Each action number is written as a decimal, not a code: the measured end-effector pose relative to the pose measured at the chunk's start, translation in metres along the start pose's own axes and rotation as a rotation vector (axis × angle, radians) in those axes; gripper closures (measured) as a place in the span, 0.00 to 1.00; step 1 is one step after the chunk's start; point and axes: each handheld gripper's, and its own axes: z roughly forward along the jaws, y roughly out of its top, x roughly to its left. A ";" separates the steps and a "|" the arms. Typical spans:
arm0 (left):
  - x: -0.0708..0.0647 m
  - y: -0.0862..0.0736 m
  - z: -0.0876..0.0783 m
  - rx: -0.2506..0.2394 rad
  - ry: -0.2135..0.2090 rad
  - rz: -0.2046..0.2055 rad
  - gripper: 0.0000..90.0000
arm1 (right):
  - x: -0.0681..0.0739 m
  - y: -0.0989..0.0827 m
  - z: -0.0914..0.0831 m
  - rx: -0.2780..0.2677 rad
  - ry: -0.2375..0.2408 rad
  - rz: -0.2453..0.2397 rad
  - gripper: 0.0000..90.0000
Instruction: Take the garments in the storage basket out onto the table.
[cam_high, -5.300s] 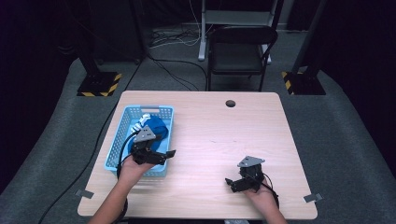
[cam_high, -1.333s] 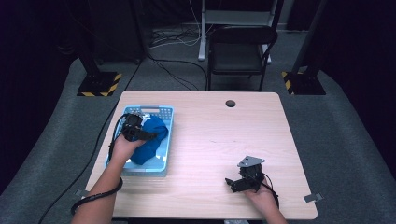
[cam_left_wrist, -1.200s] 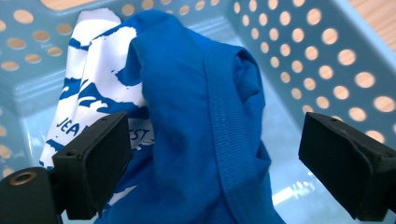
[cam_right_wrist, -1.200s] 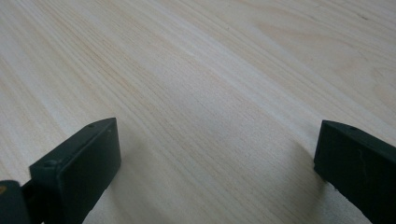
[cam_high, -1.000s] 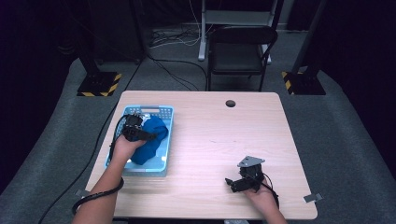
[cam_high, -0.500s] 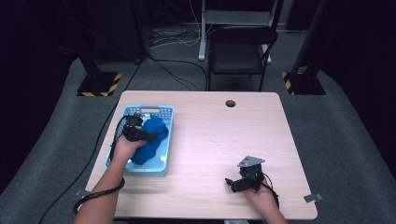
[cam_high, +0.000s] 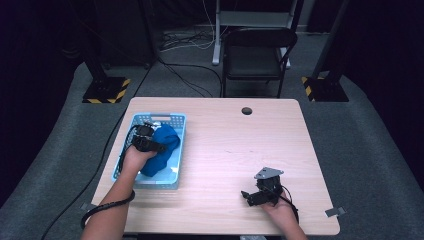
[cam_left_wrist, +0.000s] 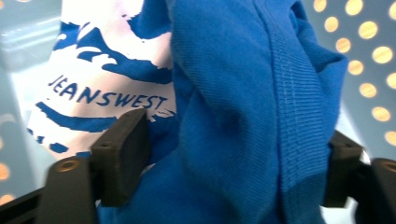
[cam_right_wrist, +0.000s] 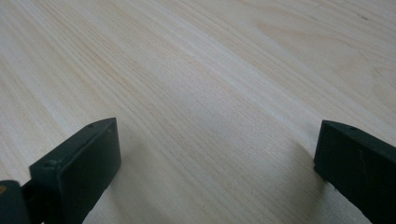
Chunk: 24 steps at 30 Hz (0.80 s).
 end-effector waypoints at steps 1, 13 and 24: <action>-0.001 0.000 0.000 0.005 0.008 0.000 0.32 | 0.000 0.000 0.000 0.000 0.000 -0.001 0.00; -0.004 0.002 -0.002 0.011 -0.032 0.029 0.58 | 0.000 0.000 0.000 -0.001 0.001 0.000 0.00; -0.007 -0.001 -0.010 -0.035 -0.010 0.075 0.72 | 0.000 0.000 0.000 0.001 0.003 0.005 0.00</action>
